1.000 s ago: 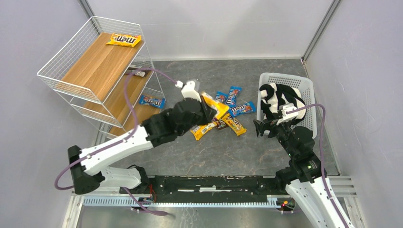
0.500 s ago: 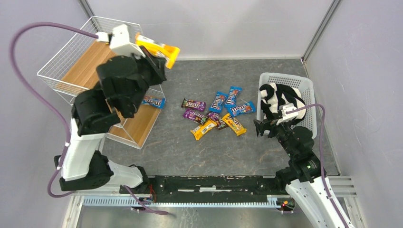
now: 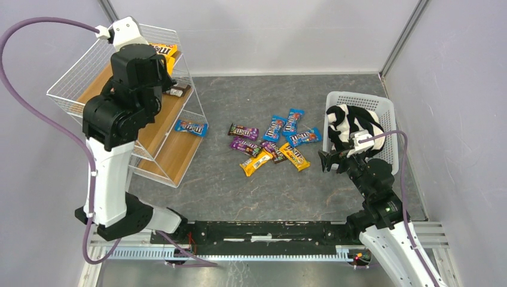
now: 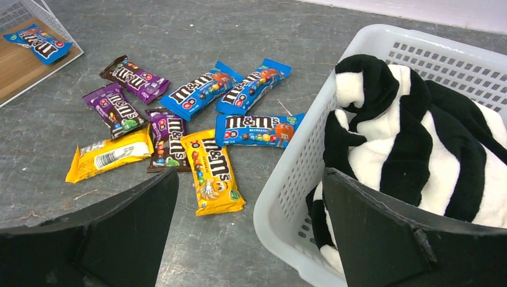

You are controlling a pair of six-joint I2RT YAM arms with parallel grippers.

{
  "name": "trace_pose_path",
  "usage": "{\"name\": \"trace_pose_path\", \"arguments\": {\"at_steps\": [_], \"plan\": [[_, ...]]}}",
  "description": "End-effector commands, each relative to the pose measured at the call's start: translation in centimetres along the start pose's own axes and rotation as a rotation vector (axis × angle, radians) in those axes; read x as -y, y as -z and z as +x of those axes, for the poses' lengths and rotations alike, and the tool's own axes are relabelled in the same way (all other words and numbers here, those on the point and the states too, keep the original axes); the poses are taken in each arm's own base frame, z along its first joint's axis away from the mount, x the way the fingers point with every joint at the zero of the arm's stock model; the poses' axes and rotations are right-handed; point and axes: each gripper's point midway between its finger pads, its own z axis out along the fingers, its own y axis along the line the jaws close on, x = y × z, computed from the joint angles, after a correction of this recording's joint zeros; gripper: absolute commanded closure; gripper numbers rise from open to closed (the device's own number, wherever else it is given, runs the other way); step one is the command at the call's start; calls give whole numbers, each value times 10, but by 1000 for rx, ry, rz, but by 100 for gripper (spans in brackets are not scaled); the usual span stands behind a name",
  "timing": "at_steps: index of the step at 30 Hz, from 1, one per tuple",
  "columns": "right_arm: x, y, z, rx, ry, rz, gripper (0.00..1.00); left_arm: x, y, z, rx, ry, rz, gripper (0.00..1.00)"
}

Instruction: Place and organize the candy bags onto the shelf

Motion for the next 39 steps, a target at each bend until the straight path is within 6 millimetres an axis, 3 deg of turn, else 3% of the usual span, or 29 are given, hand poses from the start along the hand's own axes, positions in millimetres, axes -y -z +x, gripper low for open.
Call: {"name": "trace_pose_path", "arguments": {"at_steps": [1,9,22,26,33,39], "plan": [[-1,-4,-4,31,-6,-5,2,-8,-20,3,-37,-74,9,98],[-5,-5,-3,22,-3,-17,2,-36,-52,9,-92,-66,-6,98],[-6,-9,-1,5,-1,-23,2,-45,-85,21,-169,-21,96,98],[-7,-10,1,-2,-1,-24,2,-66,-97,20,-173,-25,38,98],[-6,-11,3,-10,-1,-22,2,-61,-105,30,-211,-15,76,98],[-6,-12,3,-12,0,-22,2,-51,-93,25,-198,4,138,98]]}}
